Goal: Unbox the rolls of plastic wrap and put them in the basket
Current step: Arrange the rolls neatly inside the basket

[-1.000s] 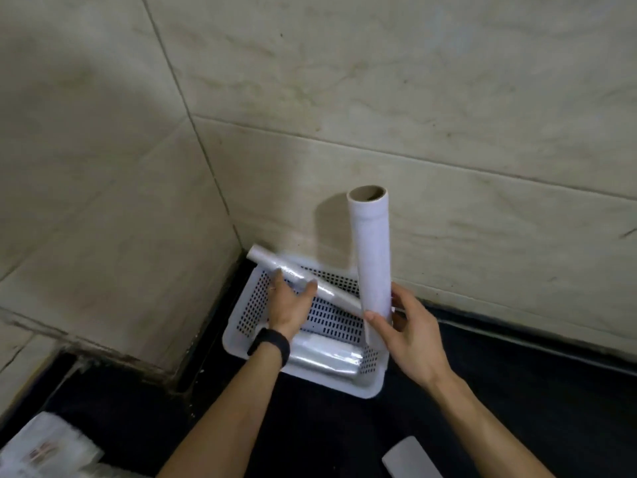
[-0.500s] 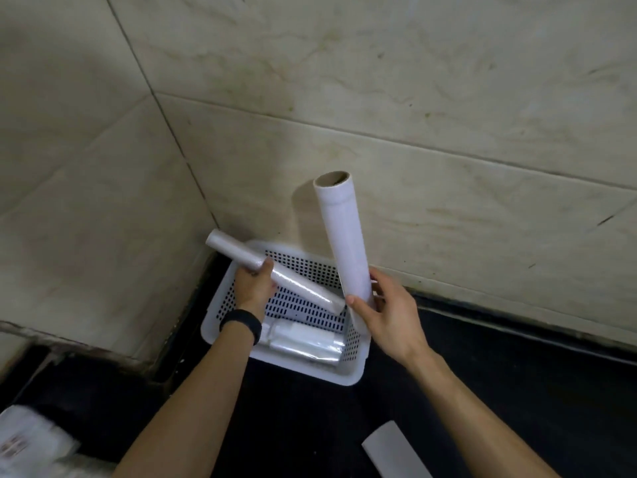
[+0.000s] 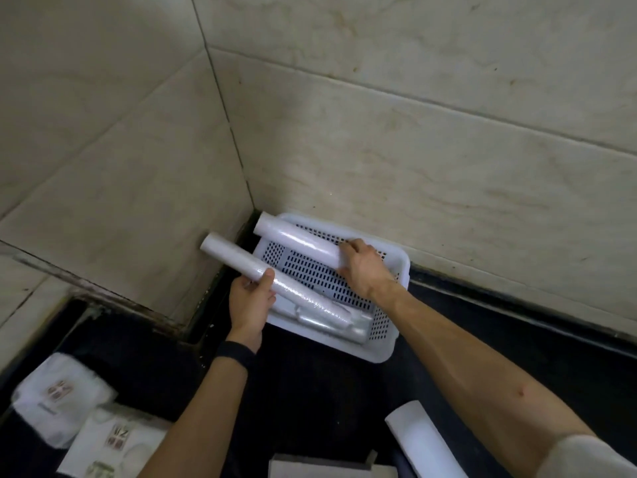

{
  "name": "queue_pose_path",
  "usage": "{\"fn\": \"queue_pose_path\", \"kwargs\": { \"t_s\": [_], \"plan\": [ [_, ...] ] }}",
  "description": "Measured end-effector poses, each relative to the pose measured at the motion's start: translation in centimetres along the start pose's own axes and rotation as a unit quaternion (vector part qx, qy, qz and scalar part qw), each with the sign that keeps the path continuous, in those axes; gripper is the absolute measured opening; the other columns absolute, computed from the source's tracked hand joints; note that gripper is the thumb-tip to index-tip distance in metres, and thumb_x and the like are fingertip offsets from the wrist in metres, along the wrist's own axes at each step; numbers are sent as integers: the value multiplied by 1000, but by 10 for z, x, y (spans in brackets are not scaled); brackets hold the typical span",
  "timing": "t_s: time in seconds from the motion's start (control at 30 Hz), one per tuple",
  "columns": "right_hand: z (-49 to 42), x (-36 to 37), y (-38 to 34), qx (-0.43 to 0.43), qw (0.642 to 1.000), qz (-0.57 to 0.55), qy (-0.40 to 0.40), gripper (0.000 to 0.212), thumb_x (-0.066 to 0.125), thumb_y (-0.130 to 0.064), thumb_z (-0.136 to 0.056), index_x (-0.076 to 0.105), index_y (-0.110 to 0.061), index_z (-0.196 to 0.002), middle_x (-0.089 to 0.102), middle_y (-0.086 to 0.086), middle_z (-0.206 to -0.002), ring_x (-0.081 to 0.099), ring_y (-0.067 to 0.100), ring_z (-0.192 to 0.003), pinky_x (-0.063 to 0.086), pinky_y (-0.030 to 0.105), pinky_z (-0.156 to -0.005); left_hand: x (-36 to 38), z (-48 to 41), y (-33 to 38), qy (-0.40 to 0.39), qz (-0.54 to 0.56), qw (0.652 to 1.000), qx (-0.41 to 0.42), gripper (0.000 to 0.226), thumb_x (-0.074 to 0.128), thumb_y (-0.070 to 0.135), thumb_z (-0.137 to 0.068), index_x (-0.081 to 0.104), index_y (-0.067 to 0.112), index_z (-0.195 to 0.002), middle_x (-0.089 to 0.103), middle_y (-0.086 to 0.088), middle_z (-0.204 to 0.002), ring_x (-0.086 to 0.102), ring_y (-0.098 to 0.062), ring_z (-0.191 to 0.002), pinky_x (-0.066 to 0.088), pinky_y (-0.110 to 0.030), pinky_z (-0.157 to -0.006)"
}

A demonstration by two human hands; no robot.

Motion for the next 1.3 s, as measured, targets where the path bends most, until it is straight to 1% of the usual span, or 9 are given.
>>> {"fn": "queue_pose_path", "kwargs": {
  "t_s": [0.13,0.37,0.7,0.8,0.93,1.0,1.1,1.2,1.3],
  "plan": [
    [1,4,0,12,1000,8,3,53,55,-20,-101,37,-7,-149,39,15,-151,42,37,-132,40,46,-109,-3,-2,-4,-2,-7,1000,9,41,70,31,-91,59,14,-127,69,-4,-118,67,-18,-108,54,-35,-92],
    [-3,7,-7,9,997,74,24,60,54,-4,-96,30,-2,-150,39,17,-150,40,38,-132,40,43,-109,-5,-6,-10,-1,-13,1000,8,44,70,34,-90,58,11,-126,68,-7,-118,67,-19,-108,52,-42,-100],
    [3,3,10,-25,997,71,32,68,63,-32,-95,33,-12,-153,46,9,-151,43,32,-134,41,47,-109,1,-5,-7,-4,18,1000,-20,43,71,28,-90,58,12,-127,69,-8,-118,67,-20,-107,53,-39,-98],
    [17,-7,24,-14,998,36,50,64,62,-28,-96,36,-11,-153,46,10,-151,44,32,-135,40,45,-111,16,-7,-2,-1,35,999,-27,35,72,24,-90,61,14,-121,70,-7,-115,69,-22,-105,54,-40,-96],
    [68,-19,58,58,982,-22,180,55,60,-17,-94,47,-1,-145,52,18,-144,46,37,-132,41,48,-112,50,-15,-4,-11,27,999,-36,31,73,23,-89,63,11,-116,71,-10,-113,71,-24,-100,56,-40,-94],
    [94,-9,75,105,974,-71,189,58,58,-22,-96,41,-2,-148,45,19,-150,40,37,-138,35,47,-116,69,-17,-11,-7,18,999,-51,35,73,21,-90,60,6,-118,69,-13,-115,70,-28,-101,55,-43,-95],
    [119,13,83,149,956,-196,158,53,41,-40,-104,32,-20,-153,41,6,-155,38,23,-142,35,33,-112,83,-19,-24,48,12,995,-81,40,71,19,-90,54,0,-122,66,-17,-116,67,-31,-103,54,-43,-96],
    [134,36,68,127,928,-326,132,45,27,-56,-104,25,-48,-148,53,-14,-142,55,3,-120,50,30,-95,89,-22,-30,62,42,992,-106,38,69,18,-92,56,3,-123,66,-14,-116,67,-27,-103,54,-38,-95],
    [142,58,59,148,890,-411,129,53,21,-68,-99,10,-57,-149,63,-18,-126,67,1,-95,57,29,-79,92,-23,-27,56,65,991,-104,37,67,15,-93,54,3,-126,64,-14,-119,65,-25,-106,53,-38,-99]
  ]
}}
Point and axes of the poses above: each hand's wrist, its own z-axis away from the middle knuckle, its own x-axis out of the palm, y = z × x, the point moved 6 cm from there along -z, towards the middle knuckle
